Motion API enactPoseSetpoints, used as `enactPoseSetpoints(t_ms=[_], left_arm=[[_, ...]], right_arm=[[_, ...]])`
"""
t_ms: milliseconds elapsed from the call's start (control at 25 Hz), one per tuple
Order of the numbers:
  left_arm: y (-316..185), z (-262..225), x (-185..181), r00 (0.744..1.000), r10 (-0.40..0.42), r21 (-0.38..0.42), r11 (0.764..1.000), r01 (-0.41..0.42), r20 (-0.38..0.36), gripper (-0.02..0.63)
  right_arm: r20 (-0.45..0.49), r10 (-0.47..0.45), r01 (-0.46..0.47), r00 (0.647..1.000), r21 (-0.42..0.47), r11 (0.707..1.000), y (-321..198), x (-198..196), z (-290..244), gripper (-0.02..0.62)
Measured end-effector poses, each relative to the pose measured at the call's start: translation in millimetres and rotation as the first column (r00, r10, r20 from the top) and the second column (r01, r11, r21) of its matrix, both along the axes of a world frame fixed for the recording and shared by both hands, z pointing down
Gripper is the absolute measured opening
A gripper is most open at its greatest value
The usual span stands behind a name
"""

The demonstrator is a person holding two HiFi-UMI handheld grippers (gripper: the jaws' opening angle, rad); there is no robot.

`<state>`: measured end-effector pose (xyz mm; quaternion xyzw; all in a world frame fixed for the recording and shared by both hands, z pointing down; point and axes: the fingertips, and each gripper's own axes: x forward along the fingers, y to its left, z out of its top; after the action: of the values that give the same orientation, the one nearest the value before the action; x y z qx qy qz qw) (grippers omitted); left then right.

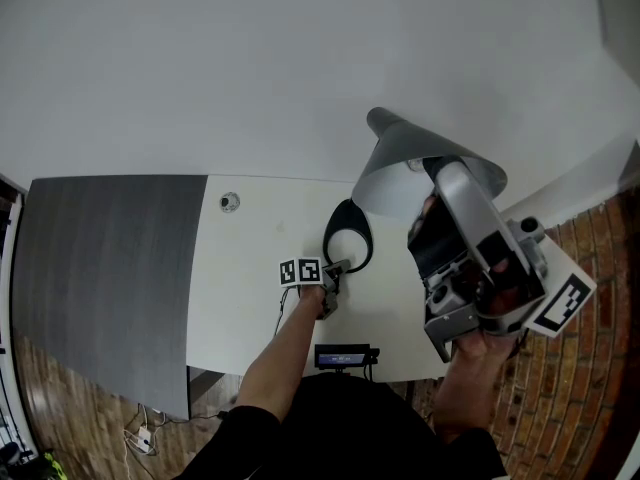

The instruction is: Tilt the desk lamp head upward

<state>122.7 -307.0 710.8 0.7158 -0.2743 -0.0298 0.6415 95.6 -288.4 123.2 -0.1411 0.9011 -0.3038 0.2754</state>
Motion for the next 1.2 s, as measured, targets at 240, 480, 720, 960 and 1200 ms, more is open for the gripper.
enactPoseSetpoints(t_ms=[240,480,720,960,1200], left_arm=[[1,-1,0,1.000,-0.003,0.002,1.000,0.003,-0.001,0.011],[-1,-1,-1,1.000,-0.004,0.005,1.000,0.004,0.000,0.011],[1,1,-1,1.000,-0.002,0.000,1.000,0.002,0.003,0.011],[-2,1,-2,1.000,-0.010,0.004,1.000,0.010,0.000,0.011],[-2,2,-4,1.000,-0.014,0.003,1.000,0.015,-0.019,0.011]], right_arm=[[0.027,0.001,-0.001,1.000,-0.018,1.000,-2,1,-4,0.121],[0.059,-0.003,0.005,0.998,-0.044,0.999,-5,0,-6,0.121],[0.064,-0.006,0.008,0.998,-0.042,0.999,-4,2,-4,0.121],[0.032,-0.008,0.008,0.999,-0.001,1.000,0,-1,-4,0.123],[-0.004,-0.035,0.036,0.999,0.026,0.999,31,17,17,0.123]])
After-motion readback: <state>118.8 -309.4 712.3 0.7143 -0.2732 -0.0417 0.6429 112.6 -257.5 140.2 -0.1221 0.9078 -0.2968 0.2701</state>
